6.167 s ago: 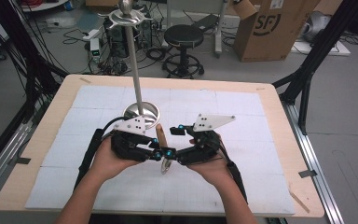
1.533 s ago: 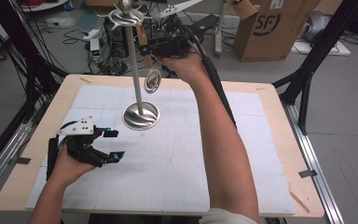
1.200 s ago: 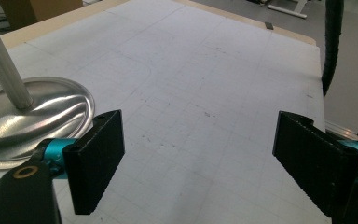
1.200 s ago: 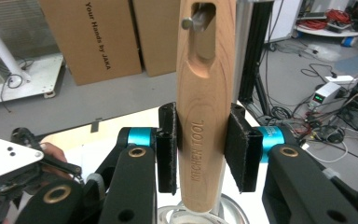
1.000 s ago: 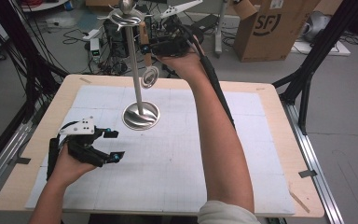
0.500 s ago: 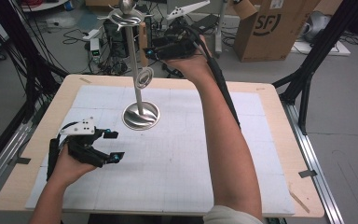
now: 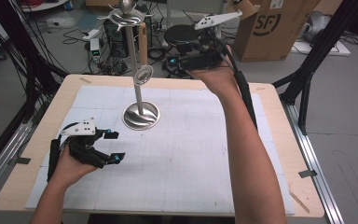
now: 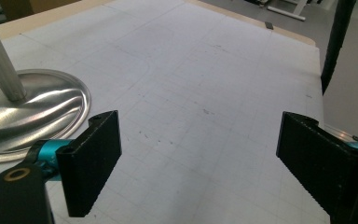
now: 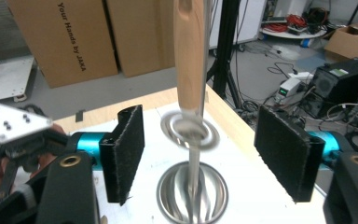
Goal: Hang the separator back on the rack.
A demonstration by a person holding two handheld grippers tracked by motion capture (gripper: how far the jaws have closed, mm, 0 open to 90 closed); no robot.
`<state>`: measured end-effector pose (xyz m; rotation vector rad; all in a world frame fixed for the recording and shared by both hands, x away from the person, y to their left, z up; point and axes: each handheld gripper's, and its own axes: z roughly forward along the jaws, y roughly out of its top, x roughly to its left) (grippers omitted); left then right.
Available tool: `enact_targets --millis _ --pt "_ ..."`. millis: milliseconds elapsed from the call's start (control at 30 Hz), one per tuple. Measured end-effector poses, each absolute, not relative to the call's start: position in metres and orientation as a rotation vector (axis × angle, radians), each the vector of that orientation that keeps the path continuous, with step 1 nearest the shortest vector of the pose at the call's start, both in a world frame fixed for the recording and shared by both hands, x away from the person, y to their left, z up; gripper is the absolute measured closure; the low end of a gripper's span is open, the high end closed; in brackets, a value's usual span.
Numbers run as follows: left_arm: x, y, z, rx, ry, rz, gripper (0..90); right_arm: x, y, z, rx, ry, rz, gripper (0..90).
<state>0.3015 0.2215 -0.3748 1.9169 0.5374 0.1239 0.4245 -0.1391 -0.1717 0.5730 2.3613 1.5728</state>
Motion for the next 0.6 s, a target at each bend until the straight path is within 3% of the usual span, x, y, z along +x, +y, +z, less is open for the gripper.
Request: enact_targets --millis 600 --pt "0.303 0.223 -0.379 1.924 0.534 0.143 13.1 0.391 -0.195 -0.218 0.668 2.342 1.582 27.4"
